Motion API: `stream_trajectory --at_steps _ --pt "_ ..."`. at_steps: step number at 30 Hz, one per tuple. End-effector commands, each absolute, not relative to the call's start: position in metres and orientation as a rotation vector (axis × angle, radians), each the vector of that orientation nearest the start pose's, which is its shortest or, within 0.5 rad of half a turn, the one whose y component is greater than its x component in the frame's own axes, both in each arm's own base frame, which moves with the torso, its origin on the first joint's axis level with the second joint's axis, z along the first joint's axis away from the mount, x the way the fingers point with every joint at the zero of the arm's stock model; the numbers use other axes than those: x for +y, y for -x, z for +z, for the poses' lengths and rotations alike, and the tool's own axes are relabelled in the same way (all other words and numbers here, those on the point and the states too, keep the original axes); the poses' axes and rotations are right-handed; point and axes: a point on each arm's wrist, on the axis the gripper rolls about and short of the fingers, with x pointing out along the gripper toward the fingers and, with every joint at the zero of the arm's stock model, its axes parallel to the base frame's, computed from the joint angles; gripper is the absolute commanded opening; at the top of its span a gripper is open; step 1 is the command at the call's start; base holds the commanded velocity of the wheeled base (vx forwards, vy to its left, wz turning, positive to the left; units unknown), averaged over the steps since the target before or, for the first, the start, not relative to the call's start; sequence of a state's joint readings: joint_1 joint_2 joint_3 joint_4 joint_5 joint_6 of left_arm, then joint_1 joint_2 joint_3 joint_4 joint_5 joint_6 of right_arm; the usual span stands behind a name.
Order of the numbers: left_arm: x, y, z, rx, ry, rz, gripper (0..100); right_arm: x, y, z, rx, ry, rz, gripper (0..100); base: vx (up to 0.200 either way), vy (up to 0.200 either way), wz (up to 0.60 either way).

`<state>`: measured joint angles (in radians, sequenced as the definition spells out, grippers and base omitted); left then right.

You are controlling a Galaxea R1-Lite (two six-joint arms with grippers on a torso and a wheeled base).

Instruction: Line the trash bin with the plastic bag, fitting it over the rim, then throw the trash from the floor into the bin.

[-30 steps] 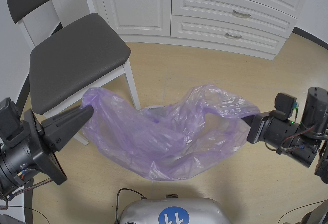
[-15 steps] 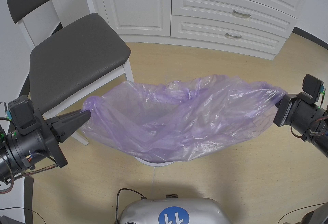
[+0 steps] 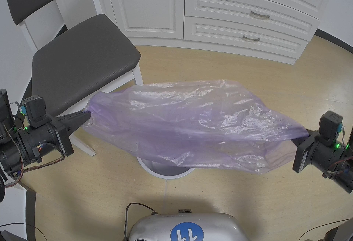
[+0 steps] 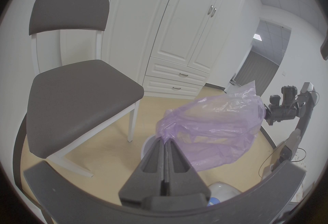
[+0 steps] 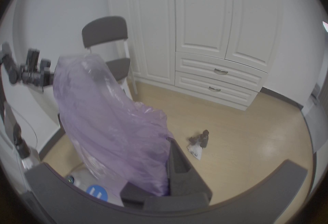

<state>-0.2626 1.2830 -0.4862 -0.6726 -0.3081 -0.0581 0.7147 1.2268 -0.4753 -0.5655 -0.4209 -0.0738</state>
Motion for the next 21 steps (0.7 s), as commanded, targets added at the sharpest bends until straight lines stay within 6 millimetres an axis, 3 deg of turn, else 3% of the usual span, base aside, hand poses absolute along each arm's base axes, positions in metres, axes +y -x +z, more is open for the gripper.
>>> stream_trajectory --at_steps 1,21 --pt "-0.052 -0.189 0.202 0.148 0.062 -0.538 0 0.107 -0.136 0.178 0.211 0.260 0.311 0 0.000 0.000 0.00" --pt "-0.044 -0.195 0.201 0.154 0.065 -0.514 0 0.106 -0.134 0.134 0.361 0.482 0.356 0 0.000 0.000 0.00"
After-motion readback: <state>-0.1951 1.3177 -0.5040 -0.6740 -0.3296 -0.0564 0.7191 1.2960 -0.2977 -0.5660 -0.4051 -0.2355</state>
